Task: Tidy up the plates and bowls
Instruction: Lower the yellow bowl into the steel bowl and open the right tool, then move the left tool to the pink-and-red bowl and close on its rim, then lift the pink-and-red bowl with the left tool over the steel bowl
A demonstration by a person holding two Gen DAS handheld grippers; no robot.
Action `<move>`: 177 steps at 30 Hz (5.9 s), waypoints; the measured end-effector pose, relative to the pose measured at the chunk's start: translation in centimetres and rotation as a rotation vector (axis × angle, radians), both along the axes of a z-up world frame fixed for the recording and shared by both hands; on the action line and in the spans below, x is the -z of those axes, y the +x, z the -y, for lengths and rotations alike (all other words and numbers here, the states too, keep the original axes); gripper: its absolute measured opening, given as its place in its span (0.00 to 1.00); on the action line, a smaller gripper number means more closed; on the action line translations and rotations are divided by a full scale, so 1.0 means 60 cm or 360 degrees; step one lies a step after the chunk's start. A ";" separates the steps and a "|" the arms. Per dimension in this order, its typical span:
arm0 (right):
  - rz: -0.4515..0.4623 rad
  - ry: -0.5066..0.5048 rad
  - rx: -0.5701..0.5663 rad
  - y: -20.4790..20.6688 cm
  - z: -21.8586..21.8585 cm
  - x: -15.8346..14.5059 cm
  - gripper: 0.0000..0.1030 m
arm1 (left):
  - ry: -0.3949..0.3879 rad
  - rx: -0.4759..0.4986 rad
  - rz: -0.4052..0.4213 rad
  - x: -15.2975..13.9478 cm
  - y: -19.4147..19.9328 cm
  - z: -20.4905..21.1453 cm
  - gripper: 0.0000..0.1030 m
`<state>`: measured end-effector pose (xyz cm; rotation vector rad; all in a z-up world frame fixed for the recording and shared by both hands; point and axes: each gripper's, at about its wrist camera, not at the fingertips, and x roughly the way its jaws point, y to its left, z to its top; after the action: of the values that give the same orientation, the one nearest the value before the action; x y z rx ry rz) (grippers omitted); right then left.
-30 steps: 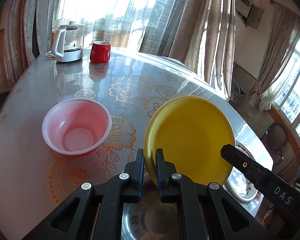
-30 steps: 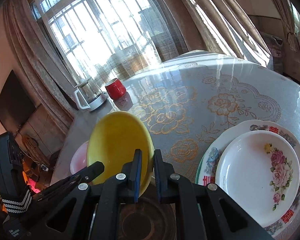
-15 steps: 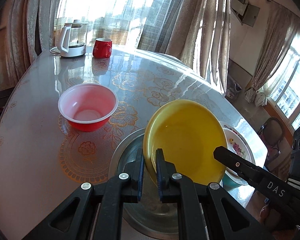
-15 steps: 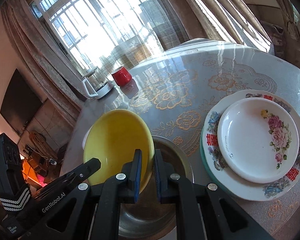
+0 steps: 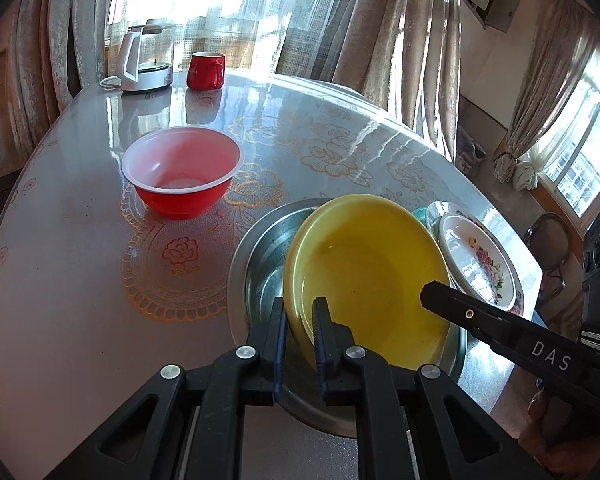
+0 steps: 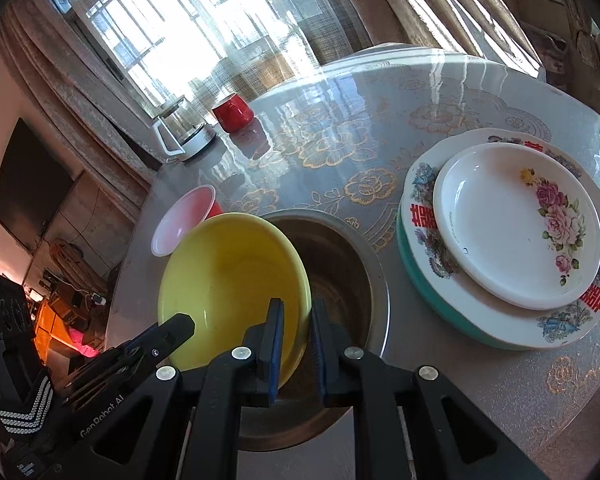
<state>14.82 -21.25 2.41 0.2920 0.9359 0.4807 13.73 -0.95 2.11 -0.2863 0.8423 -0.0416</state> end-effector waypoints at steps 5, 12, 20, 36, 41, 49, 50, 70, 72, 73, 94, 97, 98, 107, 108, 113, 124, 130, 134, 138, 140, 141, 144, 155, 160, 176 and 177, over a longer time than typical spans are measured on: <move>-0.0051 -0.0039 0.0014 0.006 -0.001 0.010 0.18 | 0.0040 0.0011 -0.0013 0.006 0.002 0.008 0.13; -0.0091 -0.0062 0.0008 0.010 -0.004 0.009 0.25 | 0.0148 0.0034 -0.0047 0.011 0.011 0.021 0.14; -0.0086 -0.0133 -0.0005 0.014 -0.015 0.005 0.32 | 0.0171 0.0043 -0.0072 0.015 0.015 0.022 0.14; -0.0012 -0.0172 0.0082 0.005 -0.007 -0.012 0.37 | 0.0188 0.0081 -0.0083 0.018 0.023 0.031 0.18; 0.0036 -0.0149 0.0085 0.001 -0.005 -0.022 0.37 | 0.0179 0.0094 -0.0073 0.013 0.023 0.034 0.19; 0.0035 -0.0130 0.0085 0.001 -0.008 -0.020 0.37 | 0.0173 0.0088 0.0002 -0.013 0.016 0.026 0.50; 0.0041 -0.0126 0.0085 0.001 -0.008 -0.022 0.37 | 0.0171 0.0086 0.0006 -0.015 0.017 0.024 0.50; 0.0122 -0.0107 0.0008 0.015 -0.054 -0.039 0.37 | 0.0132 -0.0031 -0.0002 -0.023 0.079 -0.081 0.54; 0.0133 -0.0113 0.0000 0.019 -0.063 -0.042 0.37 | 0.0129 -0.0047 -0.0015 -0.020 0.094 -0.098 0.54; 0.0138 -0.0122 -0.0001 0.021 -0.067 -0.043 0.37 | 0.0119 -0.0060 -0.0013 -0.019 0.099 -0.108 0.54; 0.0090 -0.0218 -0.0064 0.125 -0.192 -0.043 0.37 | -0.0283 -0.0206 -0.0114 0.053 0.179 -0.250 0.47; 0.0025 -0.0203 -0.0068 0.149 -0.210 -0.029 0.37 | -0.0265 -0.0201 -0.0108 0.053 0.180 -0.248 0.46; 0.0000 -0.0204 -0.0071 0.157 -0.218 -0.024 0.37 | -0.0262 -0.0196 -0.0108 0.054 0.180 -0.247 0.45; -0.0158 -0.0119 -0.0115 0.198 -0.268 0.011 0.37 | -0.0272 -0.0220 -0.0118 0.062 0.178 -0.260 0.35; -0.0167 -0.0116 -0.0117 0.201 -0.273 0.014 0.37 | -0.0272 -0.0218 -0.0119 0.062 0.178 -0.260 0.34; -0.0181 -0.0157 -0.0128 0.209 -0.288 0.029 0.32 | -0.0250 -0.0210 -0.0109 0.060 0.177 -0.256 0.26; -0.0108 -0.0288 -0.0182 0.201 -0.299 0.035 0.11 | -0.0204 -0.0190 -0.0083 0.056 0.178 -0.248 0.14; -0.0079 -0.0270 -0.0165 0.190 -0.285 0.022 0.11 | -0.0136 -0.0165 -0.0045 0.043 0.171 -0.234 0.14; -0.0054 -0.0258 -0.0158 0.188 -0.280 0.012 0.11 | -0.0119 -0.0157 -0.0023 0.037 0.168 -0.231 0.14; -0.0039 -0.0256 -0.0150 0.183 -0.277 0.006 0.11 | -0.0114 -0.0154 -0.0022 0.036 0.167 -0.229 0.14; -0.0037 -0.0258 -0.0149 0.181 -0.277 0.005 0.11 | -0.0110 -0.0158 -0.0016 0.033 0.166 -0.229 0.14; -0.0032 -0.0261 -0.0149 0.178 -0.277 0.005 0.11 | -0.0107 -0.0162 -0.0012 0.032 0.164 -0.228 0.14; -0.0032 -0.0267 -0.0152 0.173 -0.278 0.004 0.11 | -0.0093 -0.0168 -0.0005 0.029 0.158 -0.224 0.14; -0.0003 -0.0239 -0.0133 0.159 -0.262 -0.011 0.11 | -0.0095 -0.0160 0.0035 0.006 0.144 -0.210 0.14; 0.0029 -0.0212 -0.0113 0.144 -0.237 -0.031 0.11 | -0.0061 -0.0120 0.0114 -0.020 0.128 -0.186 0.14; 0.0127 -0.0119 0.0013 0.070 -0.124 -0.078 0.11 | 0.0089 0.0012 0.0239 -0.063 0.069 -0.074 0.14; 0.0129 -0.0113 0.0017 0.065 -0.118 -0.078 0.11 | 0.0090 0.0016 0.0240 -0.063 0.065 -0.068 0.14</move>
<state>18.71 -14.16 7.11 0.2119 0.8701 0.4453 17.62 3.16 5.90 -0.2227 0.6939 -0.0482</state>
